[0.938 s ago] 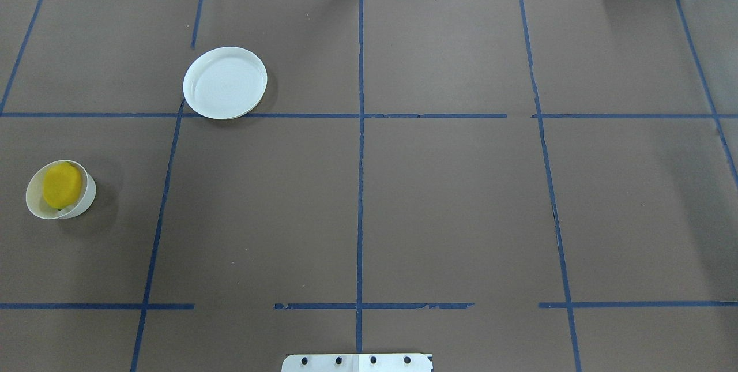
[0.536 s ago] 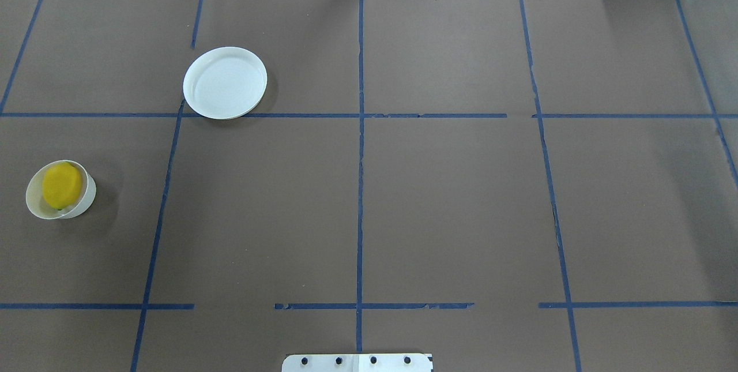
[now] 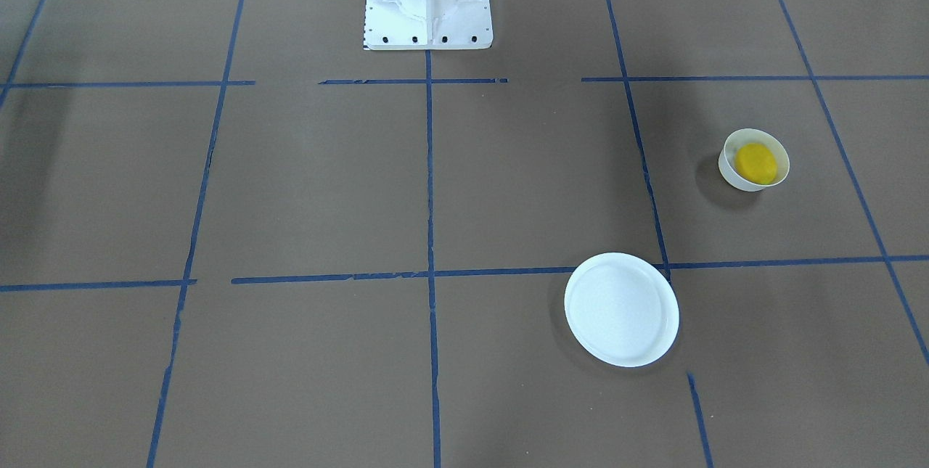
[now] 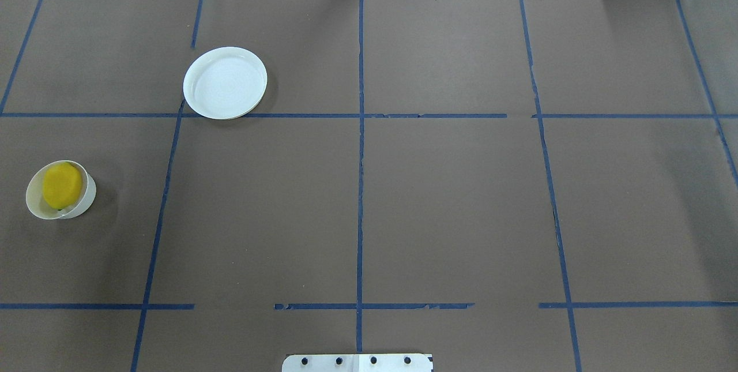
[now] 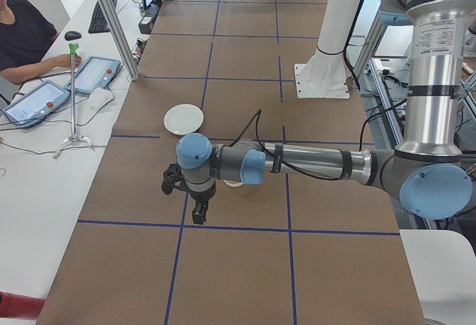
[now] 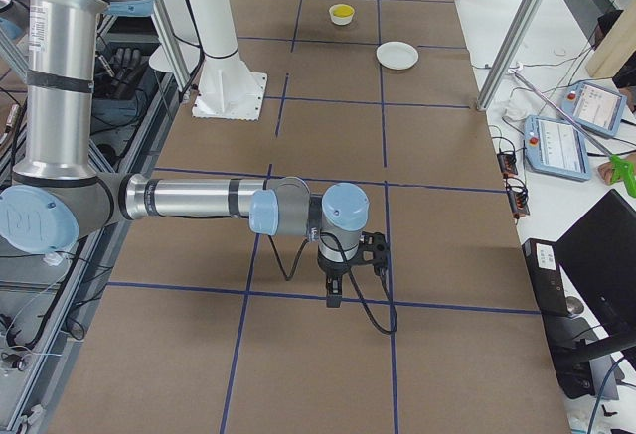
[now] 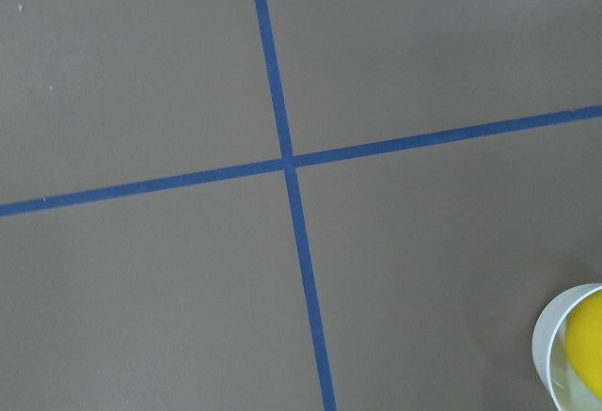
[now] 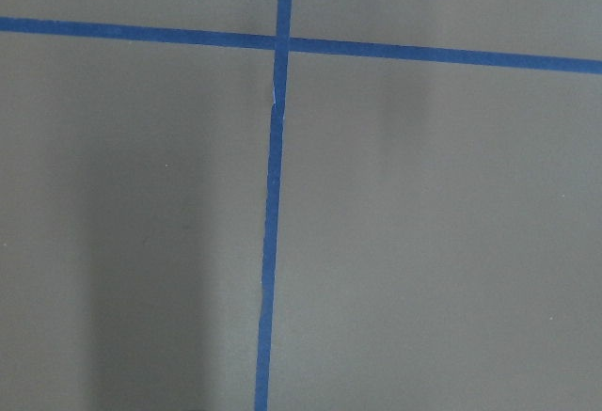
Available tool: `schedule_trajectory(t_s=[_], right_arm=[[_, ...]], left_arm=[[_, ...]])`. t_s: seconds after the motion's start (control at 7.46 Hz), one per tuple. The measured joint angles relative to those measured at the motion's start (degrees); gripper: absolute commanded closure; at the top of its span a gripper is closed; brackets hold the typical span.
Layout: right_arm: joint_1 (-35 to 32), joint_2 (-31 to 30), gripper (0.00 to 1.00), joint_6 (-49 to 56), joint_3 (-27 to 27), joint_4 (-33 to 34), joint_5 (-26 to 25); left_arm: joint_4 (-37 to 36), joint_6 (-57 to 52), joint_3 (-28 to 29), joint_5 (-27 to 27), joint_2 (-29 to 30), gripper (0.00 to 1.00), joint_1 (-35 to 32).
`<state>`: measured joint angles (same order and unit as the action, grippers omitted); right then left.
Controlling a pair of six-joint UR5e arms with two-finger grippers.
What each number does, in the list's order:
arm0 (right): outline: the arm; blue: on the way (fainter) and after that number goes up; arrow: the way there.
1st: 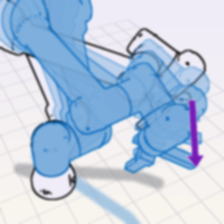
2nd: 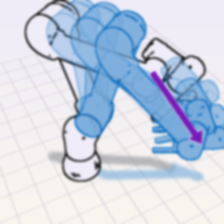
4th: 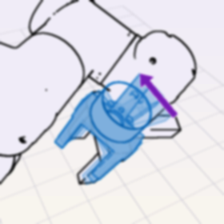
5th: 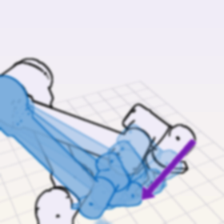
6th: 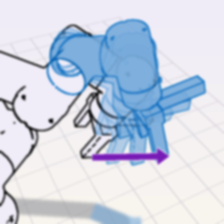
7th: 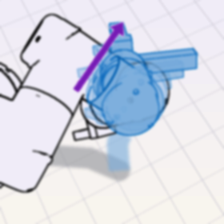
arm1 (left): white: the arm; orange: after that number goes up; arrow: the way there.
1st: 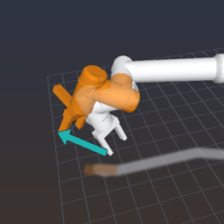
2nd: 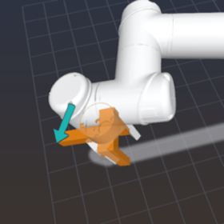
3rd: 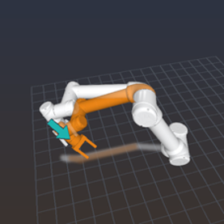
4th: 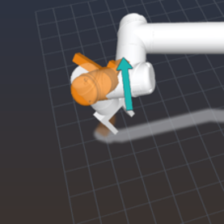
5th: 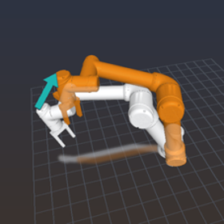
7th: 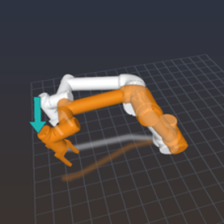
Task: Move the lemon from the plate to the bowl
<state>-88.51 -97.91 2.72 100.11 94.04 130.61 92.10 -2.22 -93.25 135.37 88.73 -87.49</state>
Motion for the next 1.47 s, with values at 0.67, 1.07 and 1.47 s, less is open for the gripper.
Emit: schedule_trajectory(t_s=[0.67,1.07,1.47], right_arm=[[0.0,0.0,0.0,0.0,0.0,0.0,0.0],[0.0,0.0,0.0,0.0,0.0,0.0,0.0],[0.0,0.0,0.0,0.0,0.0,0.0,0.0]], left_arm=[[-0.1,0.1,1.8,0.0,0.1,0.0,-3.4],[-0.2,0.1,1.8,-0.1,0.2,0.0,-3.7],[-0.2,0.1,1.8,-0.1,0.4,0.0,-3.7]])
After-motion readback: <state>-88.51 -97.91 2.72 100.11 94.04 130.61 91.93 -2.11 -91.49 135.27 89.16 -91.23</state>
